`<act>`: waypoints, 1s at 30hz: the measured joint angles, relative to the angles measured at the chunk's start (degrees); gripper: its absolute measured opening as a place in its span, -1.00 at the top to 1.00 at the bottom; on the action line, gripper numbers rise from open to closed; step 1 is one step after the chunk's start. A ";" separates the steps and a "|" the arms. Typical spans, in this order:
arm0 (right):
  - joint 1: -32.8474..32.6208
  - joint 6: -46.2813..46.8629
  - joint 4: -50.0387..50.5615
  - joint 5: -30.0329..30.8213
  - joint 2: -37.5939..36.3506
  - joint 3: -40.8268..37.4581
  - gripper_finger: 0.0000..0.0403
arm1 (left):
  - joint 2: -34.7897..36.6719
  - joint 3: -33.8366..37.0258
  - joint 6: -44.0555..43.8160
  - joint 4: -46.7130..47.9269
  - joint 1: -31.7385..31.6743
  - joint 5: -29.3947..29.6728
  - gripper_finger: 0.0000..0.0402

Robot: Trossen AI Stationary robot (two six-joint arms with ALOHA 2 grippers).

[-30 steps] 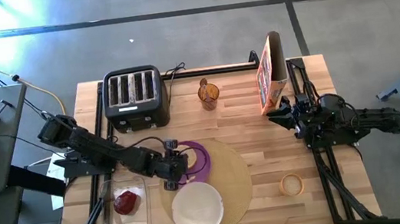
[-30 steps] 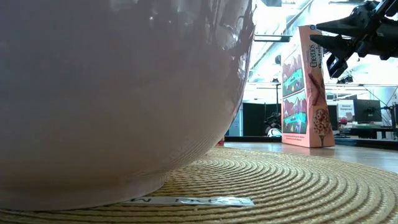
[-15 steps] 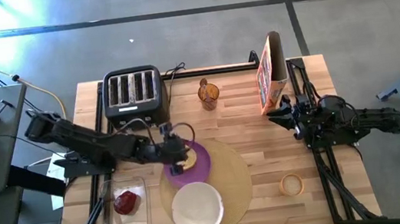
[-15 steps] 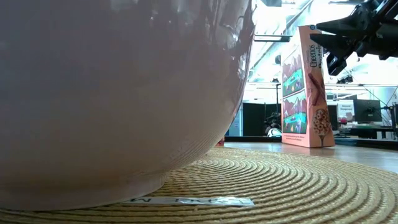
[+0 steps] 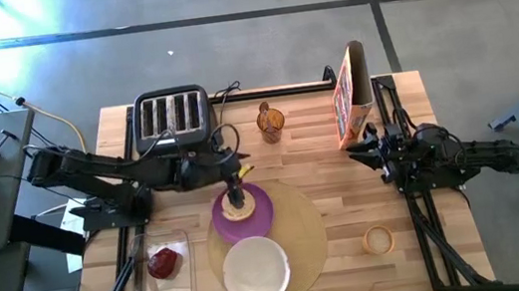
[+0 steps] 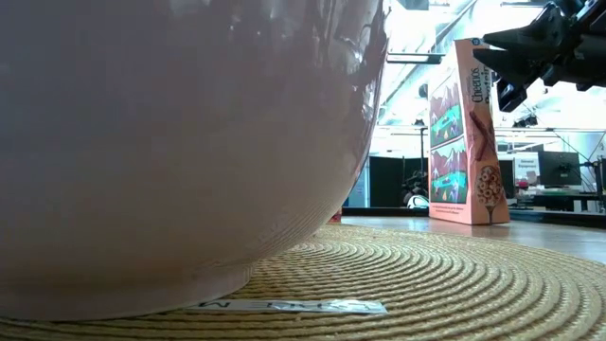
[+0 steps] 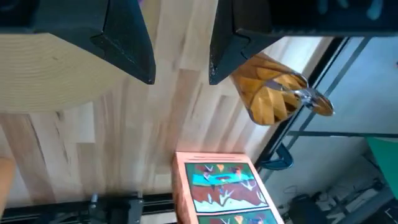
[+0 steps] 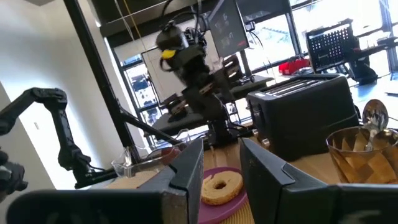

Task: Arrange a breakfast setting
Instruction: Put the spoon from the glass onto the placemat to the right of the white bowl

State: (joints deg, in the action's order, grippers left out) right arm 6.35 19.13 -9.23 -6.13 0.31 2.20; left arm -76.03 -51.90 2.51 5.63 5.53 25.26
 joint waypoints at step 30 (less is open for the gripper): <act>-0.02 9.04 -16.17 -7.83 0.00 0.00 0.51 | -1.11 -4.82 2.09 -14.96 -27.04 -18.27 0.22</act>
State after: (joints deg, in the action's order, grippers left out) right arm 6.33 28.17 -25.41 -13.96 0.32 2.20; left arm -77.14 -56.72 4.60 -9.33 -21.51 6.99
